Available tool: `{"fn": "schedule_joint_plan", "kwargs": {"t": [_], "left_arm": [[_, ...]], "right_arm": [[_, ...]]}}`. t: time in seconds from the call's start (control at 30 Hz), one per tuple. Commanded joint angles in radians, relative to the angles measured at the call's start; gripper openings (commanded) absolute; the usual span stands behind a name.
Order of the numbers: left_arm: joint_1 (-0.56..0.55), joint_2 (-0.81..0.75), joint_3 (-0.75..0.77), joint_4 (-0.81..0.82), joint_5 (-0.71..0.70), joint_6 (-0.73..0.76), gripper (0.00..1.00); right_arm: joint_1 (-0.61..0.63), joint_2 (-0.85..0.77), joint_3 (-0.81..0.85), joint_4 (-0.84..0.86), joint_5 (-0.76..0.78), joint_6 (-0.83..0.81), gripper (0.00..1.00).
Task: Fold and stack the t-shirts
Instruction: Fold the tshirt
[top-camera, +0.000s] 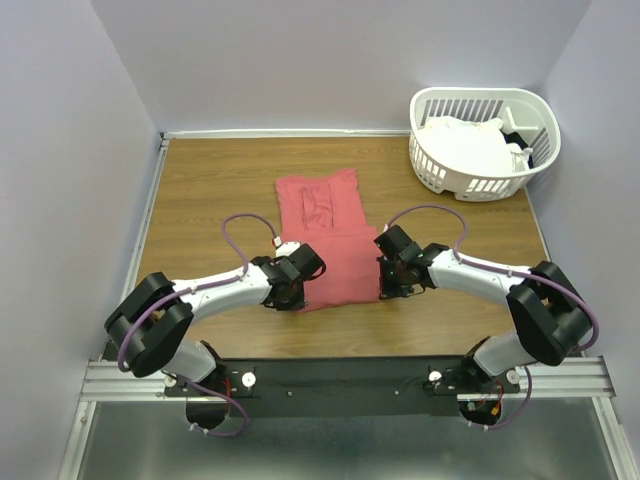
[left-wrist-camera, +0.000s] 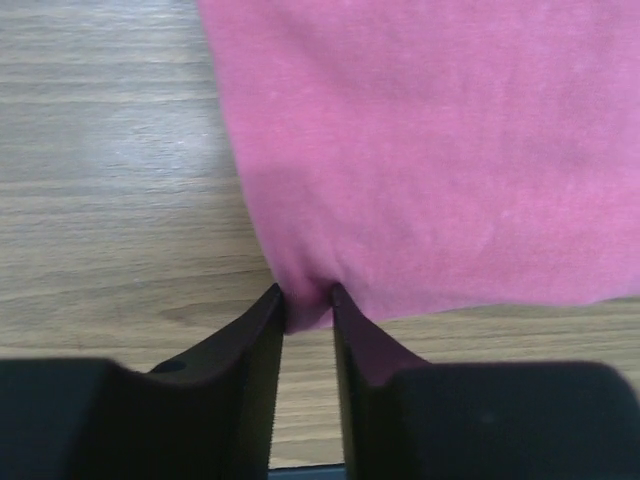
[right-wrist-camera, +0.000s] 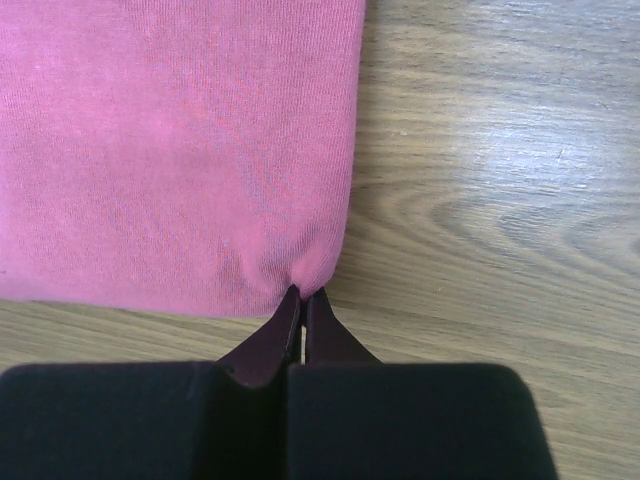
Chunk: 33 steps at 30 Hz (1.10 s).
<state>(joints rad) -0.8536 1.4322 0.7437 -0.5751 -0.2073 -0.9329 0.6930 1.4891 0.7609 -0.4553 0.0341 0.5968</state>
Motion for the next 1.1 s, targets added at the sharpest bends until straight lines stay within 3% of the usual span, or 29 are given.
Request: {"fn": "schedule_joint_plan", "kwargs": {"t": [0.0,0.13,0.3,0.57,0.67,0.77,0.9,1.07], "left_arm": [[-0.022,0.059,-0.024,-0.022,0.019,-0.033,0.27],[-0.033,0.065,-0.021,-0.025,0.022,-0.029,0.0],[-0.134,0.048,-0.003,-0.124,0.034,-0.066,0.0],[-0.473,-0.153,-0.105,-0.181,0.216,-0.309,0.0],[-0.528,-0.208,-0.089,-0.216,0.258,-0.366,0.0],[-0.507,-0.265,-0.04,-0.259,0.217,-0.354,0.0],[-0.388,-0.34,-0.01,-0.278,0.14,-0.285,0.0],[-0.217,-0.418,0.032,-0.298,0.095,-0.144,0.0]], "right_arm": [[0.013,0.043,-0.057,-0.023,0.026,-0.02,0.01],[0.011,0.043,-0.055,-0.026,0.013,-0.029,0.01],[0.063,-0.021,-0.077,-0.132,-0.028,-0.002,0.01],[0.38,-0.297,-0.178,-0.339,-0.094,0.329,0.0],[0.405,-0.39,-0.15,-0.433,-0.085,0.376,0.01],[0.404,-0.418,-0.033,-0.543,0.045,0.379,0.0],[0.402,-0.359,0.124,-0.664,0.275,0.37,0.0],[0.324,-0.314,0.254,-0.684,0.38,0.27,0.0]]}}
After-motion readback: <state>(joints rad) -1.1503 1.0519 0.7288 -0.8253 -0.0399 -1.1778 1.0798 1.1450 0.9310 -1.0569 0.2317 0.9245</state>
